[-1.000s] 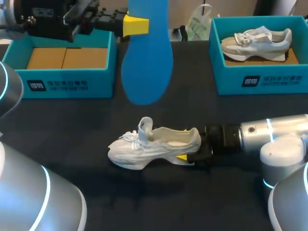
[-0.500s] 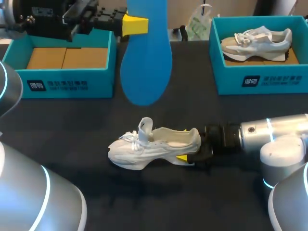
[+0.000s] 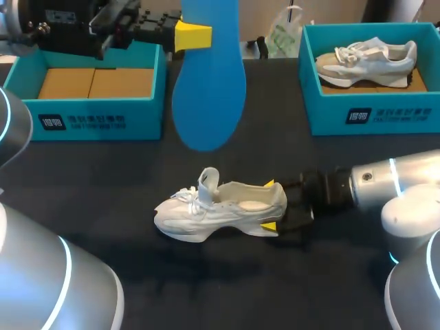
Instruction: Take the shoe out of the shoebox, open the shoe tongue, remove and reinsert the insole, then place the shoe into the shoebox
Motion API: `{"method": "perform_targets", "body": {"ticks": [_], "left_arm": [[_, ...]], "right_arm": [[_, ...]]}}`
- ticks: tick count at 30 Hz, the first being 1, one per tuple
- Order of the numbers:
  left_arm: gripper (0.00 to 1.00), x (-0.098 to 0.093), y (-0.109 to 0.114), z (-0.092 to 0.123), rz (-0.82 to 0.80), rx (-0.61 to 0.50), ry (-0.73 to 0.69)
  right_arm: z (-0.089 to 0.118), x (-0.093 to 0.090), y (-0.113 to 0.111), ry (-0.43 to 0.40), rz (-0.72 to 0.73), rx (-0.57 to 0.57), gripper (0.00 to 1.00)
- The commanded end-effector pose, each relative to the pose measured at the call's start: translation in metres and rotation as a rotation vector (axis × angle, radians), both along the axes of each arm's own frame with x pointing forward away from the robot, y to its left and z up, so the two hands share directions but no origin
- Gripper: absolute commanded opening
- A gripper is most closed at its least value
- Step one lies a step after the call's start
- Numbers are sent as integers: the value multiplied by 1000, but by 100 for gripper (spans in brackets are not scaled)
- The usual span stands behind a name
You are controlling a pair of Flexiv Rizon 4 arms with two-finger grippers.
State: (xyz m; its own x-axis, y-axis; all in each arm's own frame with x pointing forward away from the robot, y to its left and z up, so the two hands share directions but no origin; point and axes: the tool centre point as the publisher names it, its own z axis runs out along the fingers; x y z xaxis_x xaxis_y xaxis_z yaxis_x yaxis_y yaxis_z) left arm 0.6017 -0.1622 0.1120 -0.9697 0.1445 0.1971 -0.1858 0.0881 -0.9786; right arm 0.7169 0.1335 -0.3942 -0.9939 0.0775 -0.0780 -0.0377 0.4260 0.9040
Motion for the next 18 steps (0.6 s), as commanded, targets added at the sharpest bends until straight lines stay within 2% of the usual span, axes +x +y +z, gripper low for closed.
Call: {"method": "perform_targets", "body": {"ticks": [1, 10, 18], "left_arm": [[0, 1, -1, 0, -2, 0, 0], [0, 1, -1, 0, -2, 0, 0], [0, 1, -1, 0, -2, 0, 0]], "right_arm": [[18, -2, -4, 11, 9, -114, 100], [39, -5, -10, 3, -1, -301, 100], [39, -5, -10, 3, -1, -301, 100]]}}
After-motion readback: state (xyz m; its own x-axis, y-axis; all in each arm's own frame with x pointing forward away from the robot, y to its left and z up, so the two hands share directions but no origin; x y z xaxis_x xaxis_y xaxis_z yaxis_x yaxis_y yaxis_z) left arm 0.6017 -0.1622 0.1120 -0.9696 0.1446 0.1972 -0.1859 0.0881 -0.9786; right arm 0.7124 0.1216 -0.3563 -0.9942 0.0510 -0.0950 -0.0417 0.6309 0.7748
